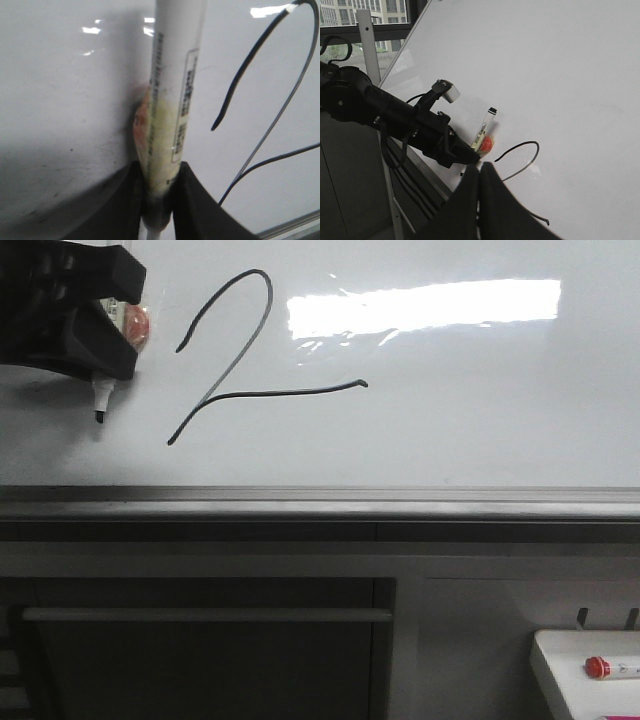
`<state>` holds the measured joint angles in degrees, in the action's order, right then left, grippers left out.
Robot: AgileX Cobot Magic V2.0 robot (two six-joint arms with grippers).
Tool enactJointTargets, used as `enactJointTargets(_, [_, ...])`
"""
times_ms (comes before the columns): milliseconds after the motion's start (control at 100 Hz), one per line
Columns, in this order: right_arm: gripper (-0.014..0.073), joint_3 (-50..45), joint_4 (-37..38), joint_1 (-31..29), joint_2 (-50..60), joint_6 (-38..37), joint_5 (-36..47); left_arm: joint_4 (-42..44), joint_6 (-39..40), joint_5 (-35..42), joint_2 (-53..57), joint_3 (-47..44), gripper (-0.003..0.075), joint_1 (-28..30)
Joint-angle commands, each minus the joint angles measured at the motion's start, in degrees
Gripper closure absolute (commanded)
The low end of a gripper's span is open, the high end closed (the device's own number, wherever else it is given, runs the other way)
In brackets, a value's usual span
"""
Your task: Write number 2 on whiteboard
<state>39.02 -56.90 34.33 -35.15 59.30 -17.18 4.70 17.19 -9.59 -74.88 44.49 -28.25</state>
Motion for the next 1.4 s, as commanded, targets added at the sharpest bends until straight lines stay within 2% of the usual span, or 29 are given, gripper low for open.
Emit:
enactJointTargets(0, [0.0667, 1.41, -1.25, -0.5, 0.24, -0.06, 1.6, 0.15, 0.41, 3.71, 0.44, 1.57, 0.0741, 0.15])
enactJointTargets(280, [0.0667, 1.41, -1.32, -0.5, 0.24, -0.06, 1.38, 0.15, 0.41, 3.59, 0.44, 1.57, 0.0726, 0.15])
enactJointTargets(380, [0.0667, 1.41, -1.32, -0.5, 0.24, -0.06, 0.99, 0.15, 0.41, 3.59, 0.44, 1.57, 0.0641, 0.15])
enactJointTargets(560, [0.0667, 1.41, -1.38, -0.5, 0.24, -0.06, 0.07, 0.15, 0.41, 3.59, 0.44, 1.57, 0.0432, 0.15])
enactJointTargets(630, [0.0667, 1.41, -1.38, -0.5, 0.24, -0.06, 0.07, 0.15, 0.41, 3.59, 0.44, 1.57, 0.0393, 0.15])
enactJointTargets(830, [0.0667, 1.41, -1.38, -0.5, 0.24, -0.06, -0.22, 0.39, 0.41, 3.41, 0.58, 1.57, 0.037, 0.15])
enactJointTargets(870, [0.0667, 1.41, -1.38, -0.5, 0.24, -0.06, -0.37, 0.39, 0.41, 3.13, 0.81, 1.68, 0.0344, 0.15])
enactJointTargets(990, [0.0667, 1.41, -1.38, -0.5, 0.24, -0.06, -0.56, 0.39, 0.41, 1.85, 3.06, 2.45, 0.0189, 0.04])
enactJointTargets(1070, [0.0667, 1.41, -1.38, -0.5, 0.27, -0.06, -0.32, 0.62, 0.41, 0.28, 6.36, 2.45, 0.0119, -0.34])
enactJointTargets(1200, [0.0667, 1.41, -1.09, -0.5, 0.37, -0.06, 1.8, 0.88, 0.41, -4.02, 12.25, 2.45, 0.0114, -1.0])
enactJointTargets(1390, [0.0667, -0.06, 4.25, -0.5, 3.43, -0.06, 6.89, 2.06, 0.41, -7.78, 24.96, 2.45, 0.012, -1.0])
